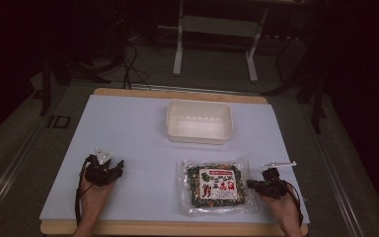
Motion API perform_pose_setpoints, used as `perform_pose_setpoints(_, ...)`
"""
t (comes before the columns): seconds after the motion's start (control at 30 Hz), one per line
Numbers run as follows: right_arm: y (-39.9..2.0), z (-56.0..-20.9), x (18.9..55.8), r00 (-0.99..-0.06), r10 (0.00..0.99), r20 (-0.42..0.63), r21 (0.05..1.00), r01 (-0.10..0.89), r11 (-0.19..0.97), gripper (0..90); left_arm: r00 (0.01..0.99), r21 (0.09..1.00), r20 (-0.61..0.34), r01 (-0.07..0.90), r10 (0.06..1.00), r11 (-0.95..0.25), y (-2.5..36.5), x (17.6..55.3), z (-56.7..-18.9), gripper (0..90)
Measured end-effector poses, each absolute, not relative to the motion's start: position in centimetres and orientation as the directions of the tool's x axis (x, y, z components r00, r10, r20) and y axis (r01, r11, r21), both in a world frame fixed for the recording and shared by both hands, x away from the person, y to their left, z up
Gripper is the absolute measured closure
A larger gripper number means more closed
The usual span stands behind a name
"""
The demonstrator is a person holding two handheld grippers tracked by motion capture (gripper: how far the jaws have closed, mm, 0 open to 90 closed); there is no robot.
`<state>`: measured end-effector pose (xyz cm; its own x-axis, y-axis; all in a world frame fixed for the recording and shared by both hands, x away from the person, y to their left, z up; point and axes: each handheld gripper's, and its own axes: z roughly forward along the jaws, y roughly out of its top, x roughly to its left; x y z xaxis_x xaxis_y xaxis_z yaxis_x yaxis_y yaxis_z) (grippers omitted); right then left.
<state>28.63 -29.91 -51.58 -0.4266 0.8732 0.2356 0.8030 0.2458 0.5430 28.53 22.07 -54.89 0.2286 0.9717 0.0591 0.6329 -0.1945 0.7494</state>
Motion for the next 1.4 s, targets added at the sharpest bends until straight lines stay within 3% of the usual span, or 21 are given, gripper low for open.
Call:
perform_pose_setpoints(0.77,-29.1,-48.3,30.4,-0.5,0.844,0.194,0.624,0.727,0.287,89.3,0.231,0.751,0.054,0.631,0.972,-0.192,22.1,28.5,-54.9,47.3)
perform_pose_setpoints(1.4,-27.3,-44.7,32.1,-0.575,0.813,0.092,0.659,0.647,0.383,89.4,0.231,0.751,0.05,0.632,0.972,-0.189,22.1,28.5,-54.9,47.3)
